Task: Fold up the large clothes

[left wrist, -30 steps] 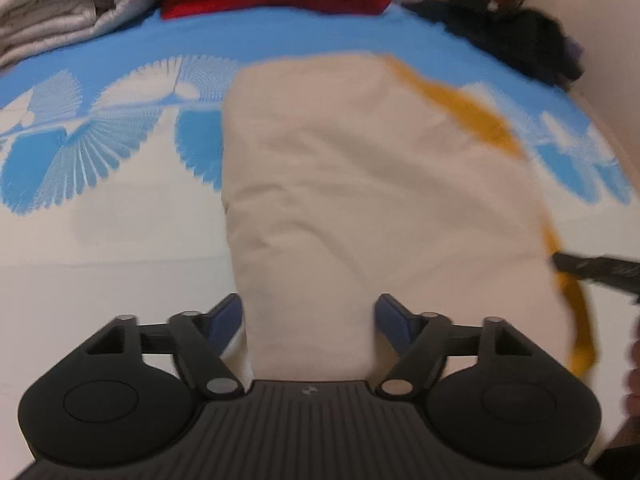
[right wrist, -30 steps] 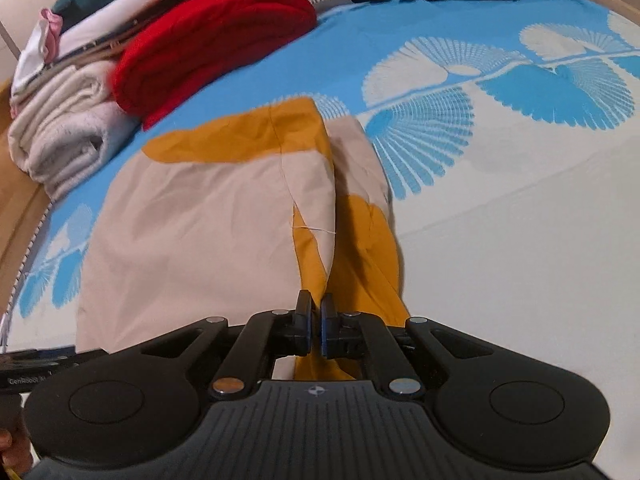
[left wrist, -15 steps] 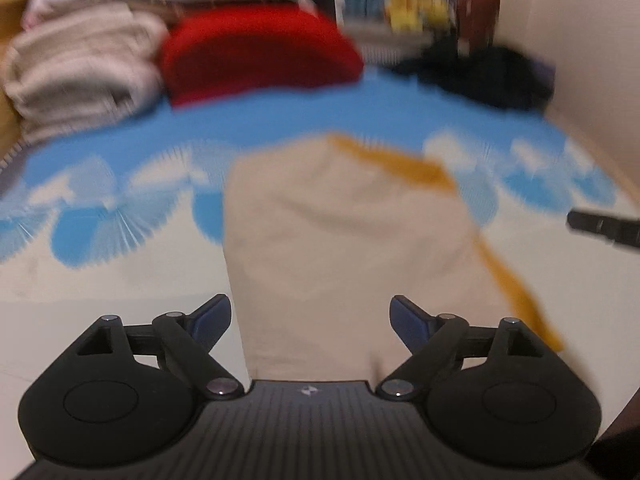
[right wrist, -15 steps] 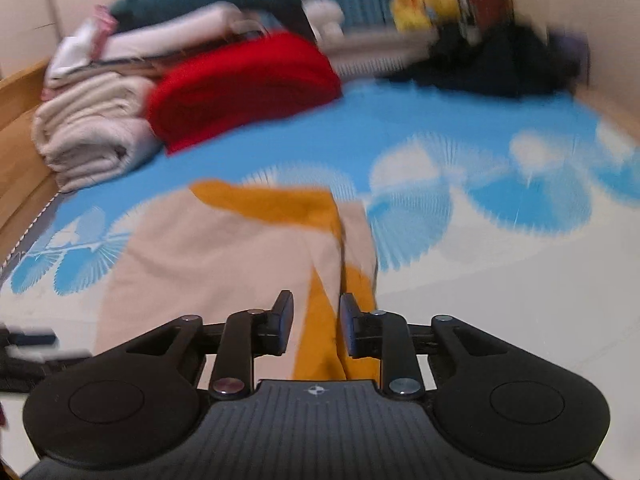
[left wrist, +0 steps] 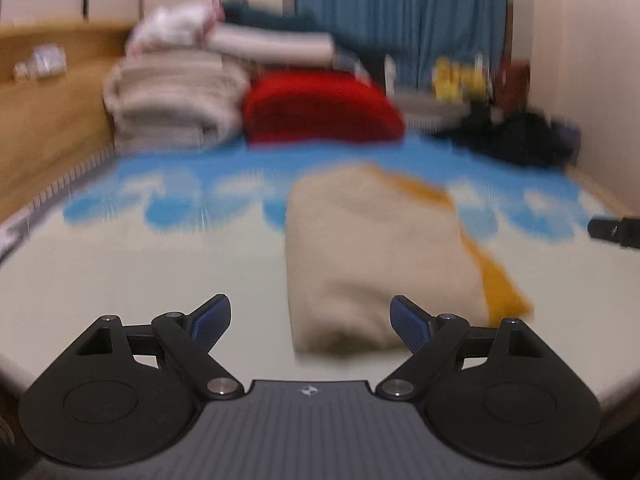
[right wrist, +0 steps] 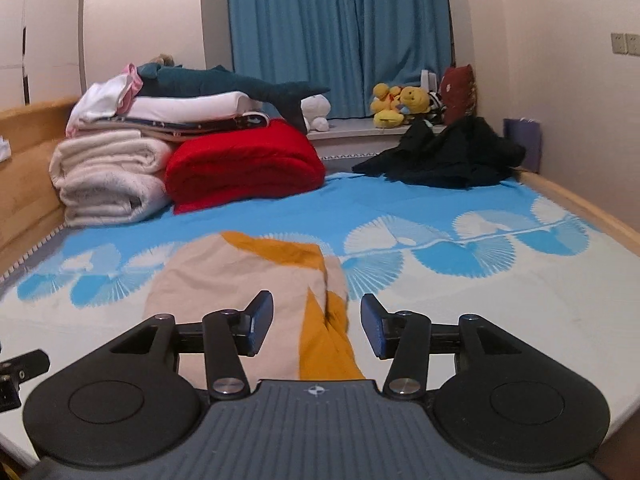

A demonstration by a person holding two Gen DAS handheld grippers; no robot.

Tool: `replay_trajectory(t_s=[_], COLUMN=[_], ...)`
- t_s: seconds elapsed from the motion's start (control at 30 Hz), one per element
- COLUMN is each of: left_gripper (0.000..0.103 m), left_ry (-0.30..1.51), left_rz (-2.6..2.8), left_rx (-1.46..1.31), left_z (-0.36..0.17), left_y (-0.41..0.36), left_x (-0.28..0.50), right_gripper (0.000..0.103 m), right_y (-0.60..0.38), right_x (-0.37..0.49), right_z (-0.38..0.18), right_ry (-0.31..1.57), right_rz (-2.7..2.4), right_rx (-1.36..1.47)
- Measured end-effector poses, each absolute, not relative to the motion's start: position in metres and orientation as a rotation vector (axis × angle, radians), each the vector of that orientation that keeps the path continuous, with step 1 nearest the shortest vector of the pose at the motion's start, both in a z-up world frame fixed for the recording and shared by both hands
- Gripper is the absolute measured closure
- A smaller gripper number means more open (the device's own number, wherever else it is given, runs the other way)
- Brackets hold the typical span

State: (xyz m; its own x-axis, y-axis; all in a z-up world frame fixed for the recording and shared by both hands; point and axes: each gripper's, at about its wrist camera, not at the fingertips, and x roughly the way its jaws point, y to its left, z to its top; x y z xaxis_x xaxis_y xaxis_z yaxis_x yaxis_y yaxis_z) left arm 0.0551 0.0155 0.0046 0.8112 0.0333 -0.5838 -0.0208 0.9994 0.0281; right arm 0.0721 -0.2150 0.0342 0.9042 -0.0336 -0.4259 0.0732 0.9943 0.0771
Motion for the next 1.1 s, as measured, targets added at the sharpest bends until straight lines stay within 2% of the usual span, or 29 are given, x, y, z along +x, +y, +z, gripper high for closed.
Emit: replay_trajectory(t_s=[0.1,0.43,1.1], left_gripper=[0.013,0.013,0.013], left_ry=[0.673,0.630,0.637], left_rz=[0.012,0.004,-0.071], left_rx=[-0.023,0.012,0.064], left_z=[-0.001,-0.014,-0.032], left_y=[0.019,0.001,-0.022], left_x=[0.062,0.092,0.101], right_gripper=[0.052,0.052,0.051], right_y=[-0.212,-0.212,-0.206], right_x=[0.058,0.070,0.082], right_z=[0.018,-0.007,-0.018], right_ry=[0.482,0.570,0.592], right_rz=[-0.048,-0.055,-0.027], right_rx=[0.076,0.072,0.050])
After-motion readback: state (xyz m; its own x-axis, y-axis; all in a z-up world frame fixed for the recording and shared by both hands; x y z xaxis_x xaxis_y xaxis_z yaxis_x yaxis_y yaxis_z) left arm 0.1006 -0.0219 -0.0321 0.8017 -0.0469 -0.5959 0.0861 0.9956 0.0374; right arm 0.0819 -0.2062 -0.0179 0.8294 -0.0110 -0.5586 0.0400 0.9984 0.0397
